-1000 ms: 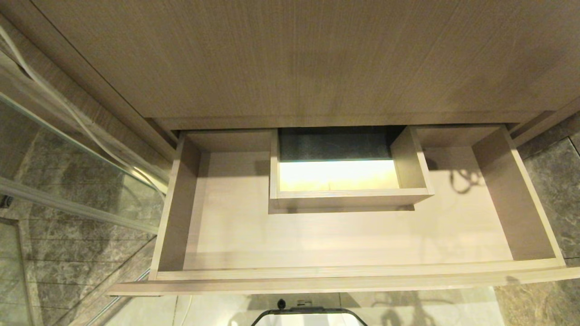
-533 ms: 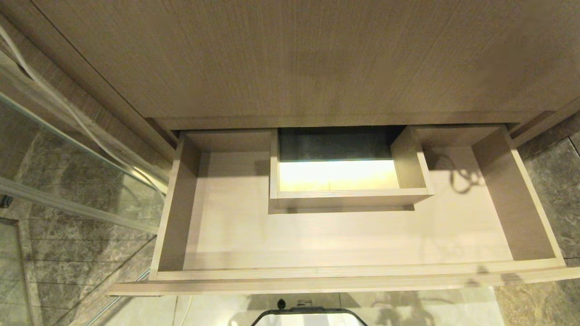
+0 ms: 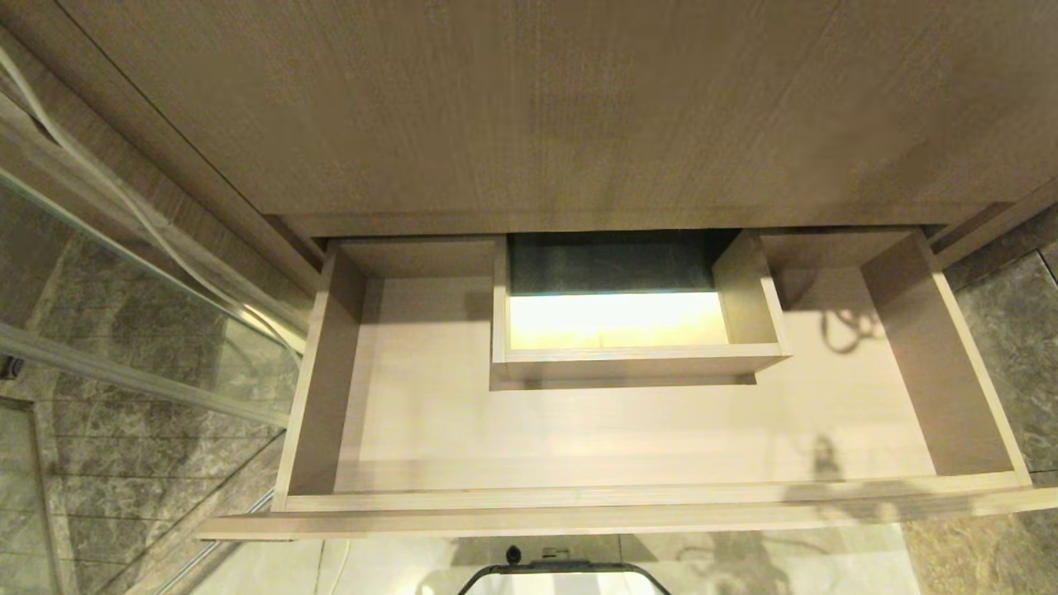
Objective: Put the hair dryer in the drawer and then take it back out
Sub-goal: Pick up the hairdryer
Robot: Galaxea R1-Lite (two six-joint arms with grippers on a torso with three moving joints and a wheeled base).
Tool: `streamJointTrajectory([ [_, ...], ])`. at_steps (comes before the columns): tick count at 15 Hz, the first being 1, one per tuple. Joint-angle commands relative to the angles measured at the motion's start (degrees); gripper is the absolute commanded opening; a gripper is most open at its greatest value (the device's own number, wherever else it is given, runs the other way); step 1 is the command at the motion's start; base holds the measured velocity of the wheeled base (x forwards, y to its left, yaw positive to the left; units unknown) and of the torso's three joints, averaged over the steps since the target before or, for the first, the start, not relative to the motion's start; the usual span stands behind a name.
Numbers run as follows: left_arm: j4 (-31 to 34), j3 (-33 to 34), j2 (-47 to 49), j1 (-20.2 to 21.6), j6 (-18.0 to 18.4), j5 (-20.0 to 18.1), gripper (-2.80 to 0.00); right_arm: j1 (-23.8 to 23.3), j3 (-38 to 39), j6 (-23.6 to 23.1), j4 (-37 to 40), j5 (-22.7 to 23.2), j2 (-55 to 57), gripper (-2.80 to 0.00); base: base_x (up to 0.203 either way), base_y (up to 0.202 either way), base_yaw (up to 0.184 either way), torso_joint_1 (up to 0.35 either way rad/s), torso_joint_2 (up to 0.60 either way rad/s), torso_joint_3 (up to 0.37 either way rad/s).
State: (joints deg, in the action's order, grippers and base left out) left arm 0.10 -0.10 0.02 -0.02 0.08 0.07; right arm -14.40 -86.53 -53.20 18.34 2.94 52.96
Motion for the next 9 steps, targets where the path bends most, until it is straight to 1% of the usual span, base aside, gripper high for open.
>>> streamJointTrajectory([
  [1, -0.01, 0.01, 0.06, 0.02, 0.01, 0.01, -2.80, -1.37, -3.94, -0.27, 0.21, 0.01, 3.27, -2.80, 0.000, 0.000, 0.000, 0.000, 0.00, 0.000],
  [3, -0.01, 0.01, -0.02, 0.02, 0.01, 0.01, -2.80, -3.11, -6.91, 0.27, 0.98, -0.67, 4.86, -2.80, 0.000, 0.000, 0.000, 0.000, 0.00, 0.000],
  [4, -0.01, 0.01, -0.02, -0.05, 0.01, 0.01, -2.80, -3.72, -7.65, 0.21, 0.70, -1.94, 5.39, -2.80, 0.000, 0.000, 0.000, 0.000, 0.00, 0.000],
  [5, -0.01, 0.01, 0.06, -0.06, 0.01, 0.01, -2.80, -3.89, -7.69, 0.38, 0.47, -2.33, 5.84, -2.80, 0.000, 0.000, 0.000, 0.000, 0.00, 0.000],
  [7, -0.01, 0.03, 0.04, 0.02, 0.01, 0.01, -2.80, -5.84, -8.06, 1.13, 0.99, -3.80, 6.95, -2.80, 0.000, 0.000, 0.000, 0.000, 0.00, 0.000],
  [9, -0.01, 0.01, 0.06, 0.02, 0.01, 0.01, -2.80, -6.06, -8.30, 3.03, 2.66, -4.15, 6.44, -2.80, 0.000, 0.000, 0.000, 0.000, 0.00, 0.000],
])
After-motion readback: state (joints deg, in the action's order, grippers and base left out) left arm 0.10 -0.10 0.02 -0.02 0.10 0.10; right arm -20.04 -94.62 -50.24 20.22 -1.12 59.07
